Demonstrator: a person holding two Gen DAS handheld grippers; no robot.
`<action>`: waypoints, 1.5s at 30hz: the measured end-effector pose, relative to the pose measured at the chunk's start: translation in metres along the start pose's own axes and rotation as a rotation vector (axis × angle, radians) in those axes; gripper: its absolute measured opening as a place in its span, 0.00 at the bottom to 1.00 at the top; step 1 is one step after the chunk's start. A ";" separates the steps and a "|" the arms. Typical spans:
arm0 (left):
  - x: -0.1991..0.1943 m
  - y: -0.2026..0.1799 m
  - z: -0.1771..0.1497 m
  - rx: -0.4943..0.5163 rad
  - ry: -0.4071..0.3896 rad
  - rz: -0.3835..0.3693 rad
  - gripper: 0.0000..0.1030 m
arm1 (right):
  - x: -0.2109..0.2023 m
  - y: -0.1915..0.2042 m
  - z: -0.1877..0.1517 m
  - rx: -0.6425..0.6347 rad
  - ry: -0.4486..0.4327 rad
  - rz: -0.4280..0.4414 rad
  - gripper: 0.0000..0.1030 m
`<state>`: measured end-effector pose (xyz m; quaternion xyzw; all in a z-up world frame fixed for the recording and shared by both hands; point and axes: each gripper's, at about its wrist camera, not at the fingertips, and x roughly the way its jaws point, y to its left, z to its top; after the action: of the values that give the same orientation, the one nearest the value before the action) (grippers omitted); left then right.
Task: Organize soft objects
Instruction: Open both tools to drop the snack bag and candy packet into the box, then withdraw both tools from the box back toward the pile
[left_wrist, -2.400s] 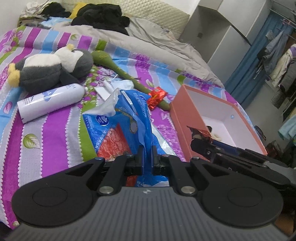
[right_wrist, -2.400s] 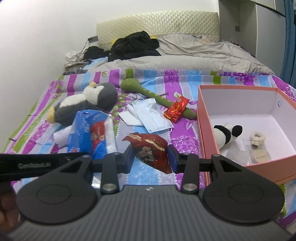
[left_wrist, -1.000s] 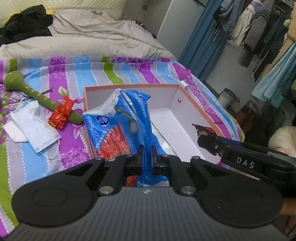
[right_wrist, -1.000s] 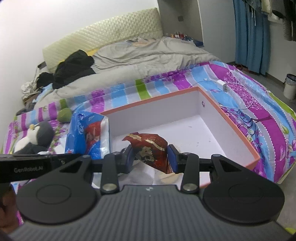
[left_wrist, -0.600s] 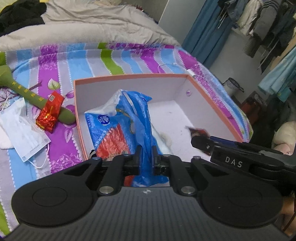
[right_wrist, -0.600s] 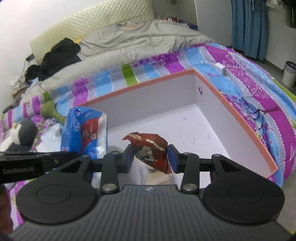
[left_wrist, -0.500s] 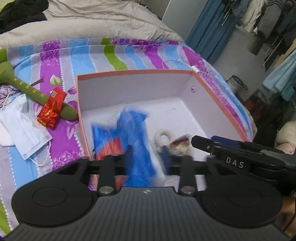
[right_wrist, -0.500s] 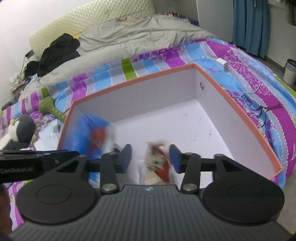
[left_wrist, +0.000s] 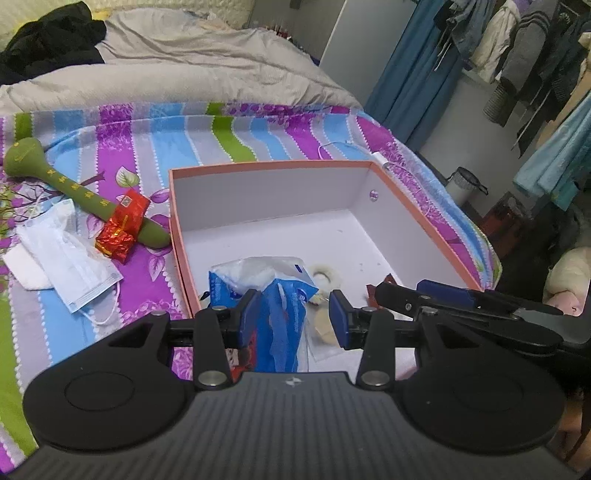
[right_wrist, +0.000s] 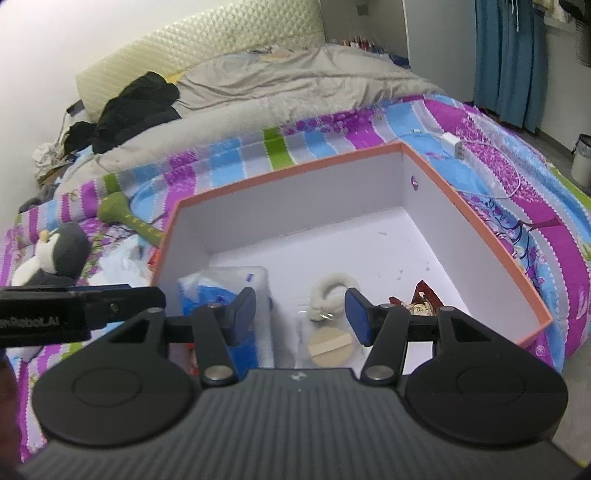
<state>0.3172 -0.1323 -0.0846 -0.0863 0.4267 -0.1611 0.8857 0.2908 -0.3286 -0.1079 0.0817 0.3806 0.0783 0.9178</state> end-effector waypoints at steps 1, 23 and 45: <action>-0.006 -0.001 -0.003 0.001 -0.006 -0.001 0.46 | -0.006 0.002 -0.001 -0.002 -0.008 0.003 0.55; -0.147 -0.001 -0.084 -0.013 -0.156 0.028 0.46 | -0.111 0.051 -0.055 -0.040 -0.123 0.046 0.55; -0.241 0.068 -0.200 -0.116 -0.261 0.172 0.46 | -0.151 0.130 -0.147 -0.145 -0.156 0.142 0.55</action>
<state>0.0340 0.0146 -0.0536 -0.1206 0.3223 -0.0473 0.9377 0.0700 -0.2193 -0.0799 0.0476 0.2947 0.1638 0.9402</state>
